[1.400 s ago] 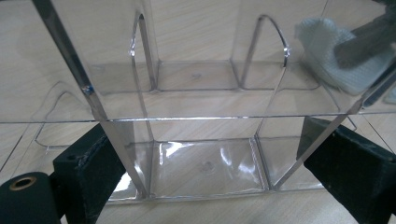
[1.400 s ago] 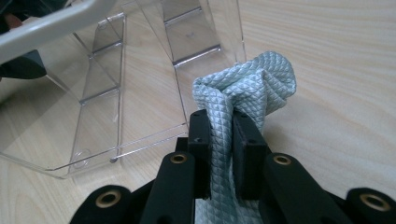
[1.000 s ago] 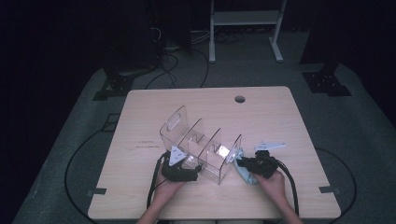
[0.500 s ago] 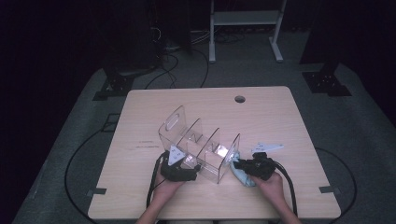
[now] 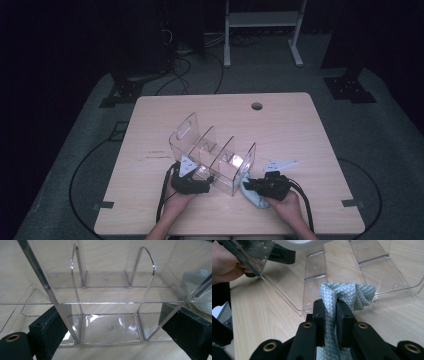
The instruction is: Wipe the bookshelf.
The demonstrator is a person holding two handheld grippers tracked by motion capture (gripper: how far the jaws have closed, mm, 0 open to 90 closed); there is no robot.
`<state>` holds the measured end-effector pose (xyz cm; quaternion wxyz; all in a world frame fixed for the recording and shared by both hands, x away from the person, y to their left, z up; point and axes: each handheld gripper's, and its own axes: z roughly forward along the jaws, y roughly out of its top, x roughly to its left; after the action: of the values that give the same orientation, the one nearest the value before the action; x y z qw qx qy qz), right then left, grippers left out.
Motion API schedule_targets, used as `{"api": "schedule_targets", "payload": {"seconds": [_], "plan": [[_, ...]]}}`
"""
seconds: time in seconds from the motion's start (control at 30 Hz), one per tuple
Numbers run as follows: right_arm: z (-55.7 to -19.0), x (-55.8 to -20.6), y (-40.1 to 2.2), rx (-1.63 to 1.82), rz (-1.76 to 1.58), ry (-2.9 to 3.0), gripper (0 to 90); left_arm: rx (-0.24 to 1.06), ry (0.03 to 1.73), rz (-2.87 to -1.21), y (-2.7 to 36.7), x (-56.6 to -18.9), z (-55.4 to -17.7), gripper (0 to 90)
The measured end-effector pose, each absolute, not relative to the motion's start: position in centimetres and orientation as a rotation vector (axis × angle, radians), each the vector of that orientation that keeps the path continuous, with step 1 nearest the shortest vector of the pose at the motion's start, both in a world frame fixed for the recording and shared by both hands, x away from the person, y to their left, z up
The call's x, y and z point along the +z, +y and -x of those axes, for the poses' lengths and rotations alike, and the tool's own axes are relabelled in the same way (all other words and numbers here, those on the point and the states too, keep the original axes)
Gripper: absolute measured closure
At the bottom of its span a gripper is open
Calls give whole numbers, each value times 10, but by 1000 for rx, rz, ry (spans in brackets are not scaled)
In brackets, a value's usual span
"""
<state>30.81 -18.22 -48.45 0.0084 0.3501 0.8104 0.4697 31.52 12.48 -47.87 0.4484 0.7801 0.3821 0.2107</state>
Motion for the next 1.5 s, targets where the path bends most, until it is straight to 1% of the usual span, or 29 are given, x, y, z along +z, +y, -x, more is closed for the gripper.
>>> {"api": "schedule_targets", "payload": {"seconds": [0.07,0.13,0.23,0.37,0.53,0.6,0.73,0.83,0.97,1.03,1.13,1.2,1.37,1.5], "plan": [[-304,-484,-177,1478,-1066,2554,792,523,951,-1935,125,-478,-315,76],[-291,-482,-162,1464,-940,2625,790,523,962,-1924,128,-479,-315,76],[-283,-480,-151,1480,-853,2662,789,525,966,-1921,131,-479,-315,77],[-286,-480,-151,1484,-852,2666,792,530,968,-1930,132,-478,-315,79],[-294,-478,-162,1491,-956,2581,791,539,972,-1921,130,-479,-316,79],[-291,-477,-160,1511,-947,2580,790,539,975,-1920,129,-479,-317,79],[-274,-462,-149,1568,-792,2599,790,541,974,-1921,130,-479,-316,80],[-274,-456,-151,1577,-788,2559,790,541,971,-1921,130,-479,-317,80],[-282,-457,-162,1627,-901,2480,791,545,980,-1919,127,-479,-317,80],[-280,-456,-161,1623,-891,2479,791,545,977,-1917,128,-479,-317,80],[-268,-447,-152,1600,-800,2487,791,537,960,-1923,131,-479,-316,81],[-269,-443,-155,1663,-797,2474,791,534,965,-1920,130,-479,-315,81],[-272,-441,-159,1661,-826,2462,792,538,965,-1920,129,-479,-315,81],[-265,-430,-153,1657,-765,2468,791,534,958,-1928,131,-479,-314,82]]}}
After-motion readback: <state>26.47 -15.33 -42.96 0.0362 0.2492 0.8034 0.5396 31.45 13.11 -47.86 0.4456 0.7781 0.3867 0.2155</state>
